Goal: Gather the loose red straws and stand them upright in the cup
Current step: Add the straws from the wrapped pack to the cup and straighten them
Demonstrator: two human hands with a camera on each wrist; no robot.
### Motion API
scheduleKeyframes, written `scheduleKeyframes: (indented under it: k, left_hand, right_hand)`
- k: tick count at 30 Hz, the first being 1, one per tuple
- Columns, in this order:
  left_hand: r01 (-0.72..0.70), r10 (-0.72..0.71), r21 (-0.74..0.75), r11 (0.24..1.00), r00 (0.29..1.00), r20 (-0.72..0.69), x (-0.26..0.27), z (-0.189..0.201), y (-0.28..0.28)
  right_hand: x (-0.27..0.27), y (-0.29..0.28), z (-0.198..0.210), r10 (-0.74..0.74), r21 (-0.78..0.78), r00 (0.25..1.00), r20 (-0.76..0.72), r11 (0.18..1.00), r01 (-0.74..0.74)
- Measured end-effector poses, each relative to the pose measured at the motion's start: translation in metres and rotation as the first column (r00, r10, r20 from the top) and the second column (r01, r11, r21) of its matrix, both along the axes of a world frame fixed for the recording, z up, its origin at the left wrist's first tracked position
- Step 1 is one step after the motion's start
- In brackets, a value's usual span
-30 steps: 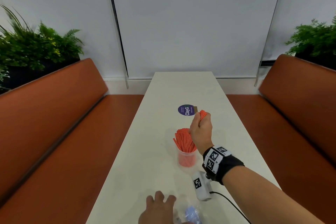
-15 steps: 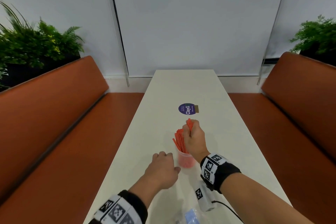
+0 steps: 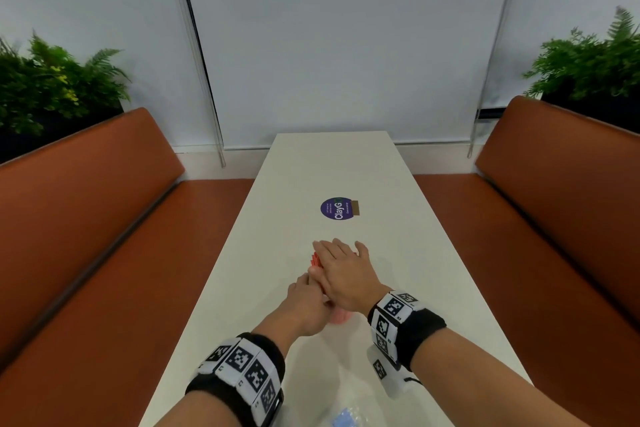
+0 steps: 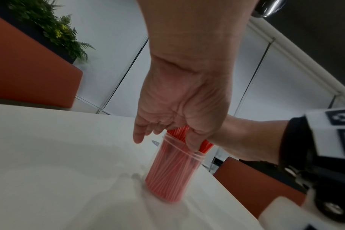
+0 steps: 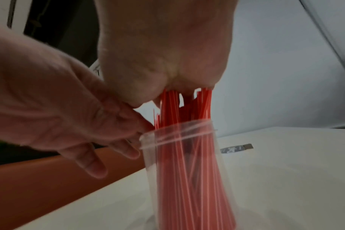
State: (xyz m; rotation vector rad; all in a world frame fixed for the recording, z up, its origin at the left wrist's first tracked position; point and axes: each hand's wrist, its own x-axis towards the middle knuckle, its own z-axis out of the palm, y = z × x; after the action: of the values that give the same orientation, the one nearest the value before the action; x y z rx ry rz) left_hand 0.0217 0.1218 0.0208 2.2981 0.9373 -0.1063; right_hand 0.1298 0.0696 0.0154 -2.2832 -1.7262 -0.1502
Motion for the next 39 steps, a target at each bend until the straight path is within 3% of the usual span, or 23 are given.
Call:
scheduleKeyframes:
  k: [8, 11, 13, 15, 17, 23, 29, 36, 39]
  left_hand:
    - [0.003, 0.0, -0.021, 1.0, 0.994, 0.113, 0.01, -0.008, 0.007]
    - [0.003, 0.0, -0.021, 1.0, 0.987, 0.16, 0.011, -0.009, 0.008]
    - [-0.018, 0.025, -0.032, 0.999, 0.979, 0.202, 0.011, -0.011, 0.011]
    - [-0.045, 0.055, -0.047, 0.998, 0.968, 0.244, 0.013, -0.011, 0.012]
    - [-0.049, 0.064, -0.068, 0.997, 0.965, 0.254, 0.015, -0.01, 0.011]
    - [-0.101, 0.137, -0.128, 0.987, 0.94, 0.314, 0.024, -0.012, 0.01]
    - [-0.183, 0.182, -0.029, 0.983, 0.925, 0.334, 0.029, -0.011, 0.016]
    - [-0.174, 0.185, -0.062, 0.983, 0.897, 0.401, 0.028, -0.01, 0.016]
    - [-0.103, 0.087, 0.016, 0.995, 0.904, 0.418, 0.026, -0.008, 0.012]
  right_hand:
    - [0.016, -0.014, 0.008, -0.001, -0.18, 0.999, -0.05, 0.984, -0.008]
    - [0.018, -0.009, 0.008, 0.016, -0.133, 0.993, -0.114, 0.991, -0.032]
    - [0.019, -0.009, 0.008, 0.02, -0.036, 0.952, -0.306, 0.999, -0.032]
    - [0.021, -0.012, 0.008, 0.027, 0.134, 0.878, -0.479, 0.99, 0.042]
    - [0.023, -0.018, 0.007, 0.02, 0.237, 0.846, -0.533, 0.963, 0.126]
    - [0.028, -0.042, -0.014, 0.026, 0.125, 0.812, -0.583, 0.99, 0.058]
    - [0.02, -0.037, -0.019, 0.054, 0.05, 0.864, -0.501, 0.998, -0.034]
    - [0.018, -0.019, -0.017, 0.026, 0.057, 0.92, -0.392, 0.998, -0.004]
    - [0.016, -0.019, -0.019, 0.019, 0.101, 0.957, -0.291, 0.995, 0.011]
